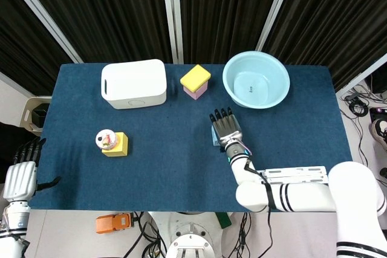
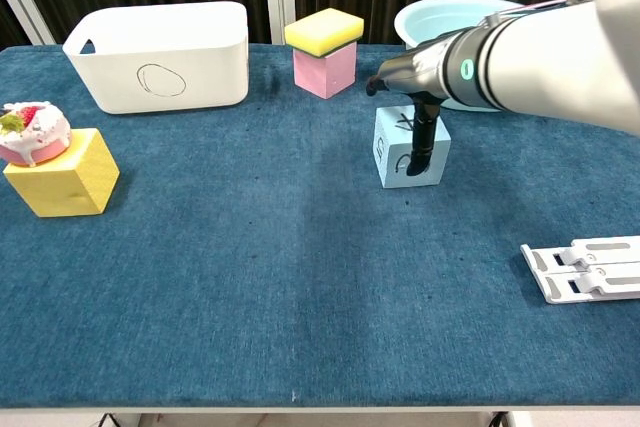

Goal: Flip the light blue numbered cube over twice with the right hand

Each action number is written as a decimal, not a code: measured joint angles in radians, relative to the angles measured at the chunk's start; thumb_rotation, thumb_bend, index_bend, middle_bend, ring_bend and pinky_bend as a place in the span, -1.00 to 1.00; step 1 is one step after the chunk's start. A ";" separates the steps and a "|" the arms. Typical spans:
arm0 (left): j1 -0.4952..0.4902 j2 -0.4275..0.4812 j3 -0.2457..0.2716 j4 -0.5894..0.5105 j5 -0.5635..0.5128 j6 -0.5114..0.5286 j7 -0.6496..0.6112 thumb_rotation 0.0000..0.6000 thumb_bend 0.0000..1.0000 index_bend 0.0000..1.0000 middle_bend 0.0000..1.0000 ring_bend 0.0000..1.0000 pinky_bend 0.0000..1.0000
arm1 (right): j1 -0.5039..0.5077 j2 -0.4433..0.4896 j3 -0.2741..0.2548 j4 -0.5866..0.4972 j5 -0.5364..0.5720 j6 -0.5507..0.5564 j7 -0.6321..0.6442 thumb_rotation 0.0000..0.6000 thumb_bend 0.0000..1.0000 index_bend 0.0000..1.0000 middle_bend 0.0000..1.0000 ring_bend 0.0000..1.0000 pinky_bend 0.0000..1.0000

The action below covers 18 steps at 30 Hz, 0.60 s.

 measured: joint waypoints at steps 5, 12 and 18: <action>0.001 -0.004 0.002 0.009 -0.003 -0.006 -0.005 1.00 -0.99 -0.97 -1.00 -1.00 -1.00 | 0.036 -0.039 0.006 0.061 0.057 0.021 -0.023 0.78 -0.52 -0.81 -0.84 -1.00 -0.85; 0.005 -0.008 0.001 0.020 -0.010 -0.007 -0.015 1.00 -0.99 -0.97 -1.00 -1.00 -1.00 | 0.047 -0.065 0.018 0.132 0.101 -0.024 0.005 0.89 -0.51 -0.48 -0.60 -0.83 -0.72; 0.008 -0.012 0.001 0.028 -0.014 -0.009 -0.021 1.00 -0.99 -0.97 -1.00 -1.00 -1.00 | 0.035 -0.066 0.014 0.155 0.069 -0.054 0.057 1.00 -0.39 -0.14 -0.35 -0.62 -0.61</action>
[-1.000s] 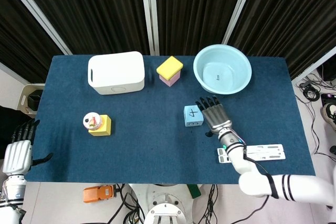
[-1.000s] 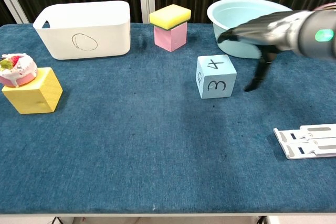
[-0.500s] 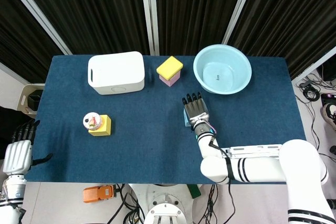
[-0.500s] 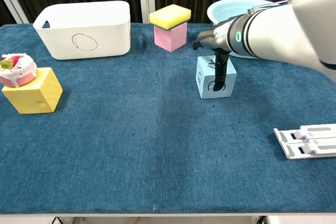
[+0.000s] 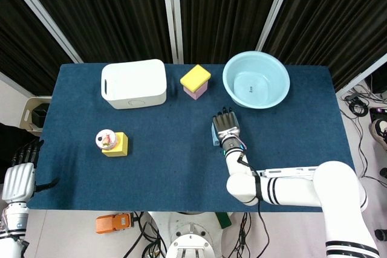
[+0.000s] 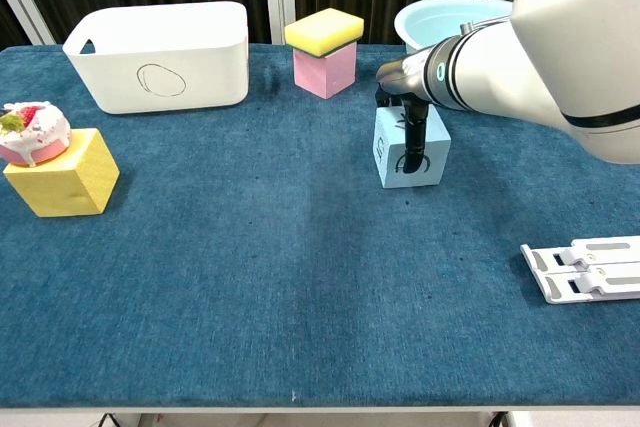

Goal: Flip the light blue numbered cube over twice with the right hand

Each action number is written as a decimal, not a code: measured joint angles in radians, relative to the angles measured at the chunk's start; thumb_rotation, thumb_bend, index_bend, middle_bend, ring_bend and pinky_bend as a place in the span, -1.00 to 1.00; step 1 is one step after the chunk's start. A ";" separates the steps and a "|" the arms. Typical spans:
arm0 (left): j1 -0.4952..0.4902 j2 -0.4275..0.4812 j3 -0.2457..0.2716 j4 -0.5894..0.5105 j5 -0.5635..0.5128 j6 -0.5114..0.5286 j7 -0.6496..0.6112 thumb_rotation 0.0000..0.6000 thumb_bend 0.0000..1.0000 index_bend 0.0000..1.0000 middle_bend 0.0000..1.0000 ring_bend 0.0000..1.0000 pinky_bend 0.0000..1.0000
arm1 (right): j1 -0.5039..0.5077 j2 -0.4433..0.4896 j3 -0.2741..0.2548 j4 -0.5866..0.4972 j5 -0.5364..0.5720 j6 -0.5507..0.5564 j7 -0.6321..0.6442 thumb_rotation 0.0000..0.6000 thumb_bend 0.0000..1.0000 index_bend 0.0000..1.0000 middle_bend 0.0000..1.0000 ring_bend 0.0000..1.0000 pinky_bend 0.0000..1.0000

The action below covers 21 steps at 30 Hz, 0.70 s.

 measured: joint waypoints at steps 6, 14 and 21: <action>0.001 0.000 -0.001 0.003 -0.001 -0.001 -0.002 1.00 -0.99 -0.97 -1.00 -1.00 -1.00 | -0.040 0.026 -0.002 -0.021 -0.114 -0.046 0.115 1.00 -0.32 0.08 -0.20 -0.48 -0.55; 0.003 0.000 -0.001 0.004 0.003 0.003 -0.007 1.00 -0.99 -0.97 -1.00 -1.00 -1.00 | -0.150 0.095 0.012 -0.101 -0.368 -0.096 0.391 1.00 -0.32 0.12 -0.16 -0.46 -0.55; -0.003 -0.007 -0.001 0.004 0.009 -0.003 -0.009 1.00 -0.99 -0.97 -1.00 -1.00 -1.00 | -0.293 0.115 0.024 -0.110 -0.654 -0.155 0.794 1.00 -0.32 0.08 -0.16 -0.47 -0.55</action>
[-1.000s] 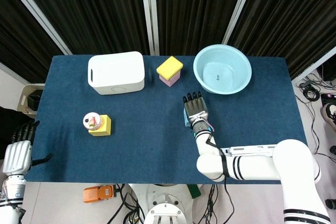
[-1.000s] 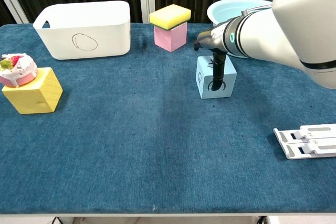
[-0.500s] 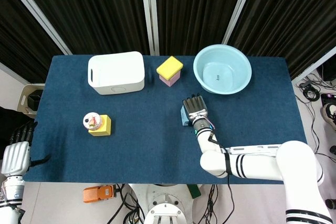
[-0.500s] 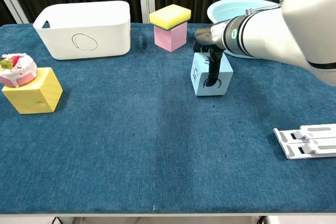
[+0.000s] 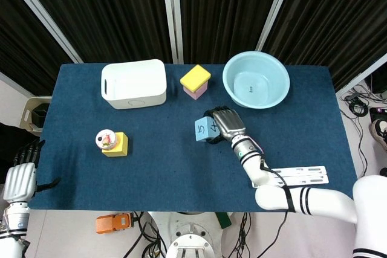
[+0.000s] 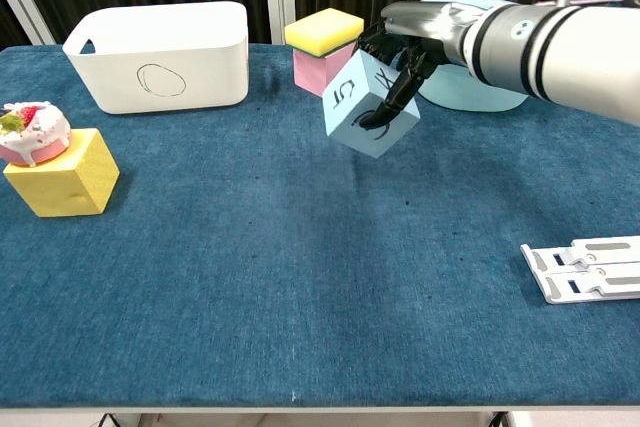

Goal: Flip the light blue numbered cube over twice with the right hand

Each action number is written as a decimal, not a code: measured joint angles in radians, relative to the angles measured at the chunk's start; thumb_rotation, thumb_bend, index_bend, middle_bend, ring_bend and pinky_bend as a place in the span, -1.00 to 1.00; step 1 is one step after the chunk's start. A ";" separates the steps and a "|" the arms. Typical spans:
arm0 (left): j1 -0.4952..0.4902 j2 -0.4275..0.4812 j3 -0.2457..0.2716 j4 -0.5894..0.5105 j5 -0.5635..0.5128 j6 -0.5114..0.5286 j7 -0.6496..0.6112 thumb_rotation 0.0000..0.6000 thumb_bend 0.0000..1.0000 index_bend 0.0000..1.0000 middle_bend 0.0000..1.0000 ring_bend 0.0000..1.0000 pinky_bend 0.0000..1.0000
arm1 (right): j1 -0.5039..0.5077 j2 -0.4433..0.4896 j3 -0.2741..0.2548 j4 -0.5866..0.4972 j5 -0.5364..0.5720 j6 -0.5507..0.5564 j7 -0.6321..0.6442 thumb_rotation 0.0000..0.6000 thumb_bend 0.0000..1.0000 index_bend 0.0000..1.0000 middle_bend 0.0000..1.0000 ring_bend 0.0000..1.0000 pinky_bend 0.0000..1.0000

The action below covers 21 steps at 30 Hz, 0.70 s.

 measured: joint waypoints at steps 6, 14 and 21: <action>-0.006 -0.001 -0.003 -0.006 0.004 0.000 0.005 1.00 -0.99 -0.97 -1.00 -1.00 -1.00 | -0.105 -0.032 0.004 0.079 -0.240 -0.061 0.426 1.00 -0.32 0.03 -0.16 -0.54 -0.60; -0.008 0.002 -0.001 -0.015 0.005 -0.004 0.008 1.00 -0.99 -0.97 -1.00 -1.00 -1.00 | -0.187 -0.138 -0.029 0.340 -0.589 -0.084 0.952 1.00 -0.32 -0.05 -0.16 -0.62 -0.69; -0.007 0.002 0.000 -0.018 0.001 -0.007 0.011 1.00 -0.99 -0.97 -1.00 -1.00 -1.00 | -0.207 -0.262 -0.075 0.601 -0.749 -0.046 1.238 1.00 -0.32 -0.10 -0.16 -0.65 -0.73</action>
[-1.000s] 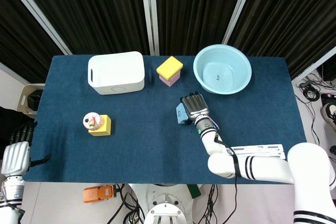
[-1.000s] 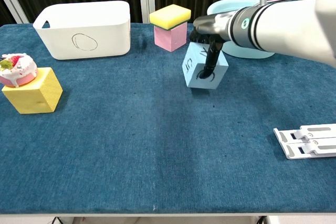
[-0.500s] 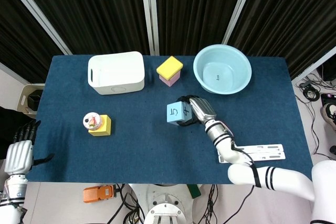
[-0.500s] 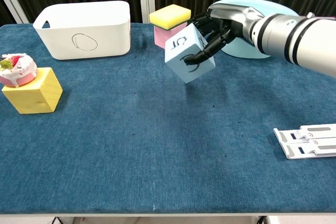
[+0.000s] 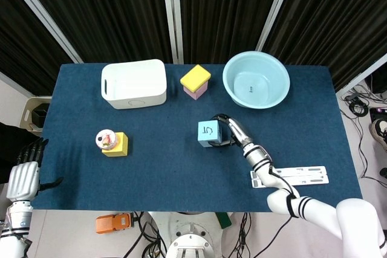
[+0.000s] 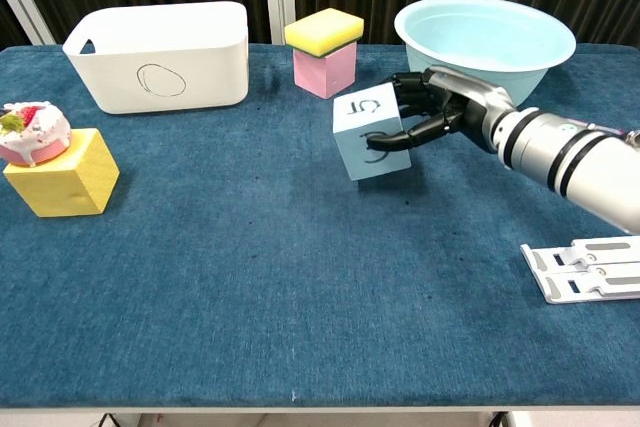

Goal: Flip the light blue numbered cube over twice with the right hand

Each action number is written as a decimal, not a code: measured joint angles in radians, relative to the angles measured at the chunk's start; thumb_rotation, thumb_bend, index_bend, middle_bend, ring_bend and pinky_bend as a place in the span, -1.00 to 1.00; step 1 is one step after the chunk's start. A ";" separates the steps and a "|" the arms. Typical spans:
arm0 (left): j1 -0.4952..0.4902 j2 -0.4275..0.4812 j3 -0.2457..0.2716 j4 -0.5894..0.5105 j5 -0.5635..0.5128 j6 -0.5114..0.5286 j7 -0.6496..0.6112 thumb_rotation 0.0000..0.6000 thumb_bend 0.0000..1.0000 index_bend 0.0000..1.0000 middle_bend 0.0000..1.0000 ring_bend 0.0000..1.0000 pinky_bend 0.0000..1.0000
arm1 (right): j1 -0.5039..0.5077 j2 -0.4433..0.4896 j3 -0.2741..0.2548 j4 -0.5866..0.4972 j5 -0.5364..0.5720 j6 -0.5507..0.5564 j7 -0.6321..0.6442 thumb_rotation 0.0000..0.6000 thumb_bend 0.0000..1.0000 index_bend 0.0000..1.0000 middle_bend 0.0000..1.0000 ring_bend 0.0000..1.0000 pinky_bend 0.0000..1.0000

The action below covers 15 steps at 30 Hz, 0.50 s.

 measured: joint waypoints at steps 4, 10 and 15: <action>-0.001 0.002 -0.001 0.000 -0.002 -0.001 0.001 1.00 -0.99 -0.97 -1.00 -1.00 -1.00 | 0.003 -0.040 -0.031 0.080 -0.050 0.026 0.088 1.00 -0.32 -0.36 -0.26 -0.78 -0.84; -0.004 0.001 -0.003 0.003 -0.004 -0.006 -0.002 1.00 -0.99 -0.97 -1.00 -1.00 -1.00 | 0.007 -0.032 -0.072 0.094 -0.090 0.049 0.098 1.00 -0.32 -0.97 -0.63 -0.99 -1.00; -0.005 -0.001 -0.002 0.009 -0.004 -0.009 -0.011 1.00 -0.99 -0.97 -1.00 -1.00 -1.00 | -0.001 0.023 -0.089 0.028 -0.099 0.062 0.026 1.00 -0.33 -1.00 -0.77 -1.00 -1.00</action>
